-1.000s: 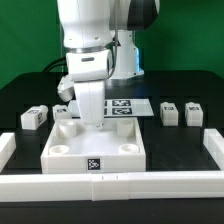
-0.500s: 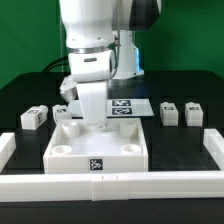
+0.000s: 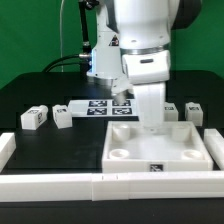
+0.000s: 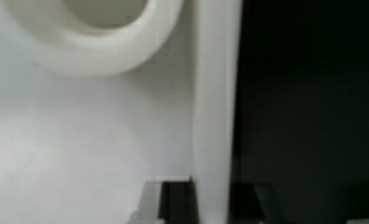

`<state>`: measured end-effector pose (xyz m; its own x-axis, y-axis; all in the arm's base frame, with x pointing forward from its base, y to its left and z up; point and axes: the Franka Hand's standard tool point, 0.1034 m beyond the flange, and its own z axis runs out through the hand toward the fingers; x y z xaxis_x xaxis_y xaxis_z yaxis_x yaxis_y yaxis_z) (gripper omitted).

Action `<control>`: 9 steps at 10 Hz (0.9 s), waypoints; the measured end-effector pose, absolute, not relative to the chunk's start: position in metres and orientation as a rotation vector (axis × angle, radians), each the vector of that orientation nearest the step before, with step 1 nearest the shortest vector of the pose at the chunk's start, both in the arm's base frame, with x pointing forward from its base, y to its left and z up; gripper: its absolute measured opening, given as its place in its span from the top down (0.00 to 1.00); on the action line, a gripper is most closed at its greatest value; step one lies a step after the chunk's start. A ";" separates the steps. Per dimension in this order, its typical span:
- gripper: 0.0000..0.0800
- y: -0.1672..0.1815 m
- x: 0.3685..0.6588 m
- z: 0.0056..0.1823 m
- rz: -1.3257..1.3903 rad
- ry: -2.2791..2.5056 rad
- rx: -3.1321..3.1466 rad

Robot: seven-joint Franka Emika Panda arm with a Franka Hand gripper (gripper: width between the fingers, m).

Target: Assemble one leg

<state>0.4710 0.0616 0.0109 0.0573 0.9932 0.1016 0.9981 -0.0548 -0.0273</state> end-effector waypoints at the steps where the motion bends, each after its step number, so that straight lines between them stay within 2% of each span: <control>1: 0.93 0.064 0.479 0.011 -0.096 -2.108 -2.209; 3: 0.93 0.061 0.494 0.011 -0.099 -2.151 -2.168; 6: 0.93 0.062 0.494 0.011 -0.076 -2.141 -2.164; 7: 0.82 0.061 0.493 0.010 -0.074 -2.139 -2.165; 8: 0.82 0.061 0.493 0.010 -0.074 -2.138 -2.166; 9: 0.65 0.061 0.493 0.010 -0.073 -2.137 -2.166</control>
Offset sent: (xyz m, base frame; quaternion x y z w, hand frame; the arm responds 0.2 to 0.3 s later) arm 0.0317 0.0075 -0.0070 0.0103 0.0146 -0.0418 0.9990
